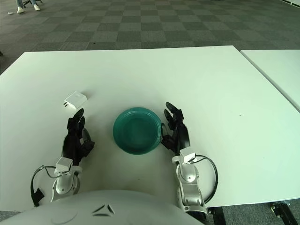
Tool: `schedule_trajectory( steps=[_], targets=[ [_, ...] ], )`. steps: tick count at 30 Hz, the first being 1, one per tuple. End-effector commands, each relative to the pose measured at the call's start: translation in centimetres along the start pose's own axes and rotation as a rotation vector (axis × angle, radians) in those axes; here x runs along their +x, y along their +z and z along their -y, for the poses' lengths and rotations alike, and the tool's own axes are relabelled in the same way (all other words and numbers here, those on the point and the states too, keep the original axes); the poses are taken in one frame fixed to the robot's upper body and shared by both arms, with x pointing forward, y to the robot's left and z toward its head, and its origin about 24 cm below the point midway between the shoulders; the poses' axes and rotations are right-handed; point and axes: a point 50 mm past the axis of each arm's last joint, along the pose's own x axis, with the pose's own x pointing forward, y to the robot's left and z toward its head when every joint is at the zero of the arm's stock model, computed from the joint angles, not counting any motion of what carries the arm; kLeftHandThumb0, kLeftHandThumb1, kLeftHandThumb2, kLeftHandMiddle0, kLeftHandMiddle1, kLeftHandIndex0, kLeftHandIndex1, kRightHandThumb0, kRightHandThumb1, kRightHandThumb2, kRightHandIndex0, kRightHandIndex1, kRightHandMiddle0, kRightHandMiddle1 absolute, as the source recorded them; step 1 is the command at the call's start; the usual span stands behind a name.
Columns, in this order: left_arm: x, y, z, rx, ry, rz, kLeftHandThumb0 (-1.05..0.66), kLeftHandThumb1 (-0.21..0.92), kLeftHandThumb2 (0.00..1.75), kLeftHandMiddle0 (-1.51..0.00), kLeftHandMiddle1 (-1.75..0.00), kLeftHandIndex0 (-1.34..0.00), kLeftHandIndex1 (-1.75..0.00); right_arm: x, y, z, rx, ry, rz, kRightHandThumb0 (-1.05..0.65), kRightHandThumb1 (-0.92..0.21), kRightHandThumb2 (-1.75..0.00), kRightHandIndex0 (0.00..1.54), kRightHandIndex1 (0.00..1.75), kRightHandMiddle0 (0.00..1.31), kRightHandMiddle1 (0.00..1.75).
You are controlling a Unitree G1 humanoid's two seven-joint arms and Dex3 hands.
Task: Put the charger into the plate.
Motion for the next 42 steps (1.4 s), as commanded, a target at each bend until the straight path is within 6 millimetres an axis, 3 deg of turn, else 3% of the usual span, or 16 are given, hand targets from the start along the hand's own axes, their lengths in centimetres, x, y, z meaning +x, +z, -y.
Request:
schedule_trajectory(
  steps=[1,5,10,14,18,24,27,32,36,38,42],
  targets=[
    [0.0,-1.1,0.1,-0.010,-0.012,-0.071,-0.82,0.92,0.98,-0.24,-0.02,0.00,-0.65,-1.6,-2.5,1.1,-0.008,-0.028,-0.163,-0.70,-0.92,-0.67,0.25,0.01,0.00,0.57],
    [0.2,-1.3,0.1,0.013,0.003,-0.077,-0.81,0.92,0.96,-0.25,-0.02,0.00,-0.68,-1.3,-2.6,1.4,-0.002,-0.033,-0.163,-0.70,-0.92,-0.66,0.25,0.01,0.00,0.57],
    [1.3,3.8,-0.7,0.189,0.042,0.108,-0.78,0.92,0.94,-0.25,-0.02,0.00,-0.70,-0.8,-2.5,1.7,0.011,-0.037,-0.159,-0.70,-0.92,-0.63,0.25,0.01,0.00,0.58],
    [2.1,5.4,-1.5,0.284,0.068,0.176,-0.78,0.92,0.93,-0.26,-0.02,0.00,-0.70,-0.4,-2.5,1.8,0.016,-0.036,-0.161,-0.70,-0.92,-0.59,0.25,0.01,0.00,0.59],
    [5.4,8.7,-3.7,0.395,0.163,0.277,-0.79,0.92,0.92,-0.28,-0.03,0.00,-0.70,0.2,-2.4,1.8,0.011,-0.018,-0.176,-0.71,-0.92,-0.57,0.26,0.01,0.00,0.57],
    [8.7,11.0,-4.9,0.493,0.256,0.361,-0.78,0.92,0.89,-0.29,-0.03,0.00,-0.69,0.8,-2.4,1.9,0.013,-0.002,-0.187,-0.73,-0.92,-0.53,0.27,0.01,0.00,0.57],
    [9.2,11.4,-5.0,0.532,0.275,0.384,-0.78,0.92,0.86,-0.30,-0.03,0.00,-0.67,1.1,-2.4,2.0,0.019,0.001,-0.192,-0.74,-0.92,-0.51,0.27,0.01,0.00,0.58],
    [12.2,10.0,-7.7,0.787,0.316,0.374,-0.89,0.92,0.86,-0.30,-0.02,0.00,-0.67,1.5,-2.5,2.1,0.027,-0.012,-0.203,-0.74,-0.92,-0.52,0.27,0.01,0.00,0.60],
    [14.0,9.1,-8.2,0.953,0.339,0.368,-0.97,0.92,0.83,-0.29,-0.02,0.00,-0.79,1.8,-2.5,2.1,0.023,-0.011,-0.203,-0.74,-0.92,-0.52,0.28,0.02,0.00,0.62],
    [14.5,8.8,-8.0,1.030,0.347,0.368,-1.01,0.92,0.80,-0.28,-0.01,-0.01,-0.94,1.9,-2.5,2.1,0.021,-0.007,-0.202,-0.74,-0.92,-0.53,0.29,0.02,0.00,0.62],
    [15.5,8.0,-7.8,1.121,0.349,0.338,-1.04,0.92,0.73,-0.26,0.00,-0.08,-1.09,2.0,-2.5,2.1,0.020,-0.005,-0.205,-0.73,-0.92,-0.53,0.29,0.02,0.00,0.60]
  ],
)
